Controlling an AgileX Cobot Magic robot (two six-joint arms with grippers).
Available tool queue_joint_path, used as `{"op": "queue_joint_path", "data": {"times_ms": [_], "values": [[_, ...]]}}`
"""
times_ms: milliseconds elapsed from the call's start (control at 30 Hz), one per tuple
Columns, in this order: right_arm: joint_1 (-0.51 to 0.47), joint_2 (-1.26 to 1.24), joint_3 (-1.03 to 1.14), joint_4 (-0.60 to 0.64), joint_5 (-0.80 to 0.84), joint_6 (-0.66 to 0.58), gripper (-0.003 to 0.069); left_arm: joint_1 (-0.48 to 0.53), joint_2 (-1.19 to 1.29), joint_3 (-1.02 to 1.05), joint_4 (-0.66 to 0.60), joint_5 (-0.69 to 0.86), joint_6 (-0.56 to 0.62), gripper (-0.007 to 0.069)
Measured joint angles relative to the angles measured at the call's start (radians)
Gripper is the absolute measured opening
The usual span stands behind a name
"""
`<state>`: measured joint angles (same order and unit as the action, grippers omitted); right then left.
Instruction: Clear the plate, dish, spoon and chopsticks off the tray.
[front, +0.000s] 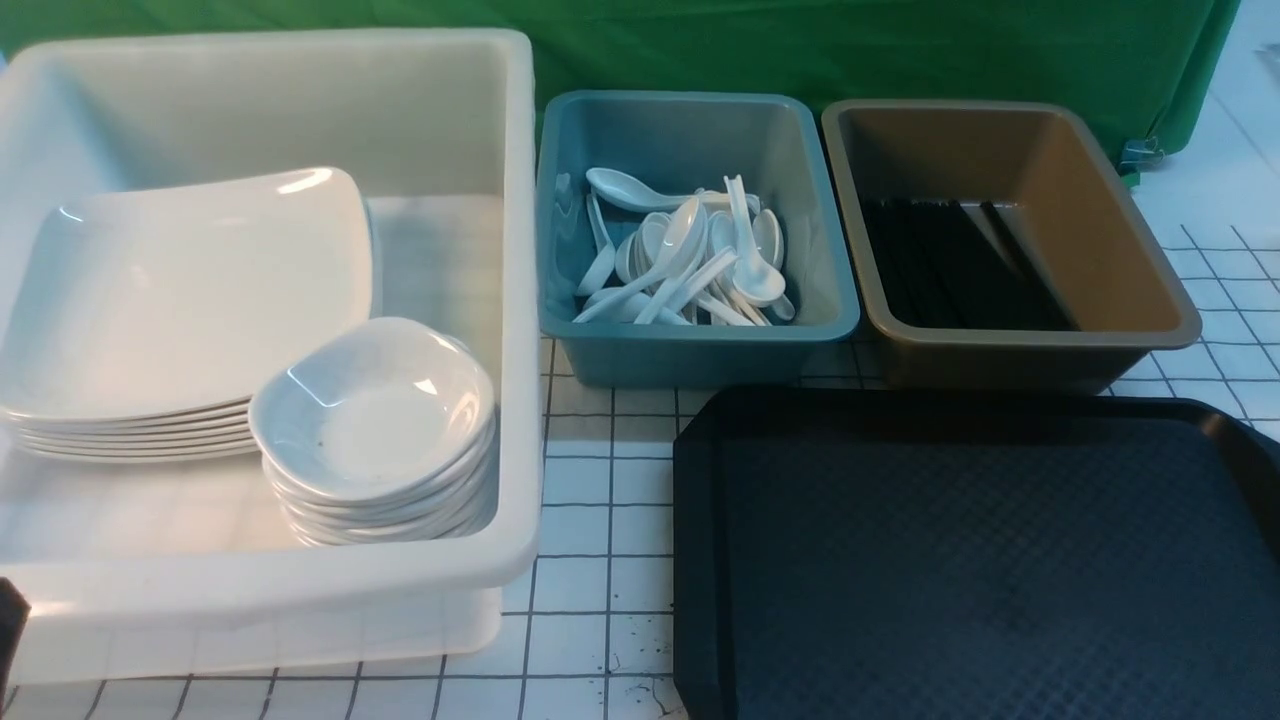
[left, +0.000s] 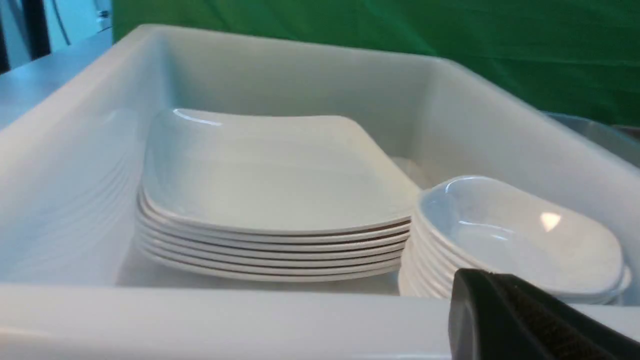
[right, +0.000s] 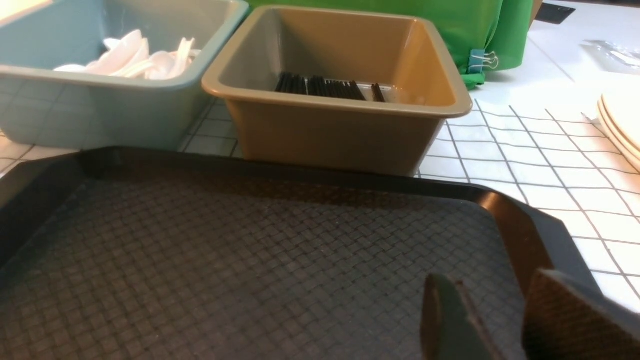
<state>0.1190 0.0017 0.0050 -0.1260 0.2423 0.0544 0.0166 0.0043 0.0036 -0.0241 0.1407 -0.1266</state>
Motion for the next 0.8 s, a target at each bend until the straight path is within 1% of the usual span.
{"op": "queue_joint_path", "data": {"times_ms": [100,200,800], "values": [[0.0,0.0,0.0,0.0,0.0,0.0,0.0241,0.023,-0.004,0.002,0.0,0.042,0.0,0.002],[0.0,0.0,0.0,0.0,0.0,0.0,0.0241,0.023,-0.005,0.002,0.0,0.063,0.0,0.002],[0.0,0.0,0.0,0.0,0.0,0.001,0.0241,0.023,-0.005,0.002,-0.002,0.071,0.008,0.002]]}}
